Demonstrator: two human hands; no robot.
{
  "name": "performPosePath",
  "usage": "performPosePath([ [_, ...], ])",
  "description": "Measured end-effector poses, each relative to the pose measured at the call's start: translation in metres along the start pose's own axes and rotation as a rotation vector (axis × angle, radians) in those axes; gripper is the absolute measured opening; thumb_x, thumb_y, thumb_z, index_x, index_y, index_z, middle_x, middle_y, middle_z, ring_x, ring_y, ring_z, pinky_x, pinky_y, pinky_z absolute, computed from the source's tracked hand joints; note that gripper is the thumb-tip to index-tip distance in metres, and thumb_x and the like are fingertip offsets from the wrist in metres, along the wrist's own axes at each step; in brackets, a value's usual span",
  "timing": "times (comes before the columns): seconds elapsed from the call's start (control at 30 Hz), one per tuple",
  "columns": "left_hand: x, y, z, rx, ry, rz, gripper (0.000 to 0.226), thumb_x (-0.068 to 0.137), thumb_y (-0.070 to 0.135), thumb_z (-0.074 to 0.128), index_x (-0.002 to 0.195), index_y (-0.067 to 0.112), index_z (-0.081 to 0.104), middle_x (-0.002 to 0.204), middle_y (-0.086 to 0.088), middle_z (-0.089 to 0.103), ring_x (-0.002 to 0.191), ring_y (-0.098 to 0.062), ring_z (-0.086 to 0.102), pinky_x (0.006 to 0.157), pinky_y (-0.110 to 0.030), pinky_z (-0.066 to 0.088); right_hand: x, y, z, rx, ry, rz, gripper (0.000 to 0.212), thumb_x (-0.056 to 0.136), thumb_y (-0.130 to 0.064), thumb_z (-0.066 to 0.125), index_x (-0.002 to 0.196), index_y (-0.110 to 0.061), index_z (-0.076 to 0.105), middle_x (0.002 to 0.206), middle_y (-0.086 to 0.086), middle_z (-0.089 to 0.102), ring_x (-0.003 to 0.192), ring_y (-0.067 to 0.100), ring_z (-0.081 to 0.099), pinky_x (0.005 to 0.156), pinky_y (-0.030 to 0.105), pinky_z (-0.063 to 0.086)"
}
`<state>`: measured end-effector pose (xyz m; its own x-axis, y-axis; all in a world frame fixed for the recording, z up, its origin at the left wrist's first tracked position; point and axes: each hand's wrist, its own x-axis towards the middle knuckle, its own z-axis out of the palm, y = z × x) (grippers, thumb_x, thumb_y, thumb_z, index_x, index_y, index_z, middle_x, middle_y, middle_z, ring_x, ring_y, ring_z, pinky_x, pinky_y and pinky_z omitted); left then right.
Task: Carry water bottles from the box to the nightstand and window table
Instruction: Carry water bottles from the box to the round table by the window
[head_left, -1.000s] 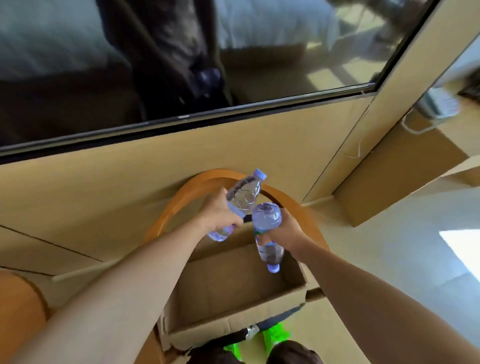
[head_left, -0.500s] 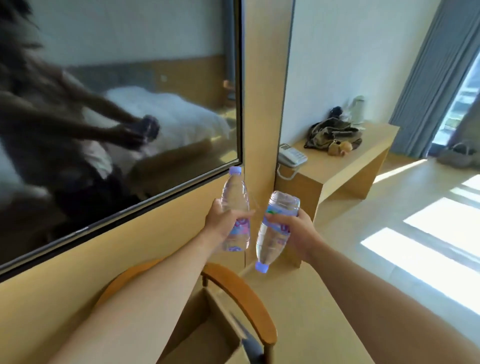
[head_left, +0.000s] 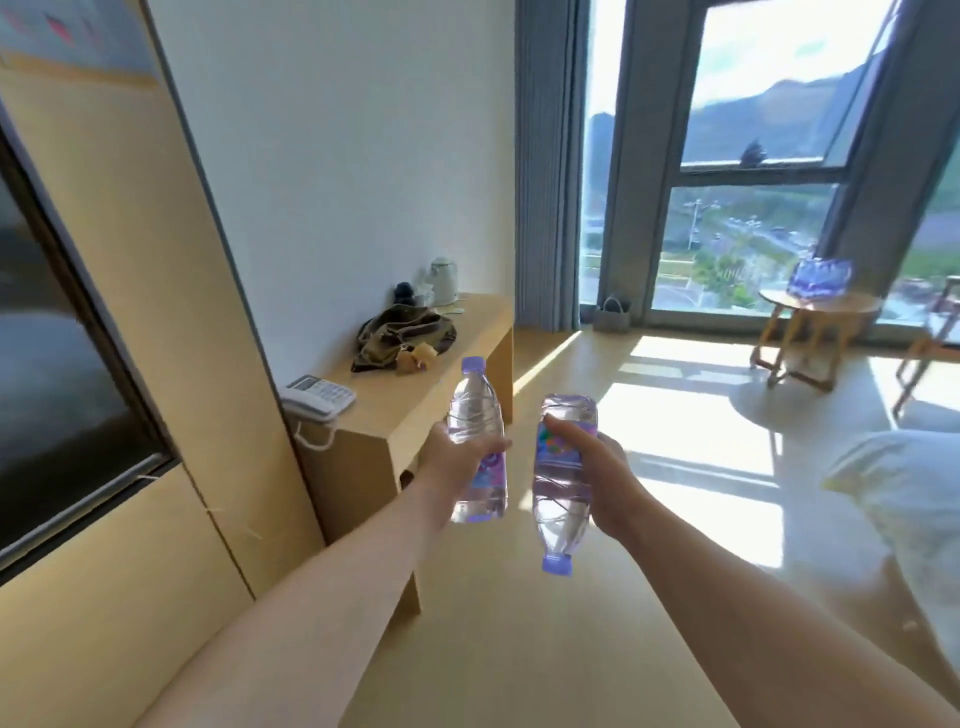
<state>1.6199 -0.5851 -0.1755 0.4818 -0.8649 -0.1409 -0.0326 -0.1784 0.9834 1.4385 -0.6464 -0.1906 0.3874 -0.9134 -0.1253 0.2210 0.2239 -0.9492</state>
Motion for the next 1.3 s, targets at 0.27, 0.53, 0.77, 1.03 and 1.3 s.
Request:
performPosePath([
  [0.27, 0.055, 0.028, 0.174, 0.071, -0.276, 0.054, 0.062, 0.066, 0.028, 0.095, 0.115, 0.015, 0.059, 0.106, -0.014, 0.072, 0.096, -0.032, 0.074, 0.090, -0.050, 0.061, 0.029, -0.050, -0.137, 0.078, 0.263, -0.065, 0.045, 0.075, -0.034, 0.088, 0.106, -0.006, 0.073, 0.081, 0.013, 0.075, 0.068, 0.030, 0.074, 0.060, 0.038, 0.059],
  [0.53, 0.166, 0.059, 0.346, 0.099, -0.528, 0.147, 0.075, 0.047, 0.038, 0.092, 0.112, 0.020, 0.061, 0.103, -0.007, 0.074, 0.091, -0.026, 0.075, 0.087, -0.047, 0.063, 0.117, -0.100, -0.268, 0.075, 0.556, -0.138, 0.037, 0.080, -0.037, 0.085, 0.103, -0.010, 0.076, 0.089, 0.017, 0.078, 0.071, 0.031, 0.076, 0.059, 0.037, 0.060],
  [0.77, 0.285, 0.101, 0.449, 0.115, -0.633, 0.195, 0.069, 0.047, 0.039, 0.090, 0.109, 0.020, 0.066, 0.099, -0.004, 0.076, 0.087, -0.022, 0.075, 0.079, -0.038, 0.062, 0.218, -0.155, -0.335, 0.069, 0.679, -0.149, 0.039, 0.080, -0.036, 0.085, 0.106, -0.008, 0.076, 0.099, 0.023, 0.077, 0.075, 0.033, 0.076, 0.059, 0.037, 0.060],
  [1.03, 0.376, 0.120, 0.558, 0.082, -0.725, 0.152, 0.074, 0.051, 0.044, 0.090, 0.115, 0.015, 0.066, 0.100, -0.008, 0.077, 0.087, -0.026, 0.076, 0.077, -0.040, 0.063, 0.318, -0.182, -0.424, 0.077, 0.765, -0.131, 0.042, 0.079, -0.040, 0.085, 0.107, -0.010, 0.076, 0.100, 0.019, 0.078, 0.082, 0.034, 0.078, 0.063, 0.038, 0.062],
  [1.3, 0.490, 0.130, 0.703, 0.072, -0.695, 0.142, 0.064, 0.050, 0.045, 0.090, 0.105, 0.023, 0.065, 0.090, 0.000, 0.076, 0.076, -0.018, 0.076, 0.061, -0.029, 0.056, 0.452, -0.211, -0.553, 0.050, 0.766, -0.134, 0.042, 0.075, -0.045, 0.087, 0.103, -0.014, 0.077, 0.093, 0.013, 0.079, 0.077, 0.031, 0.078, 0.061, 0.035, 0.060],
])
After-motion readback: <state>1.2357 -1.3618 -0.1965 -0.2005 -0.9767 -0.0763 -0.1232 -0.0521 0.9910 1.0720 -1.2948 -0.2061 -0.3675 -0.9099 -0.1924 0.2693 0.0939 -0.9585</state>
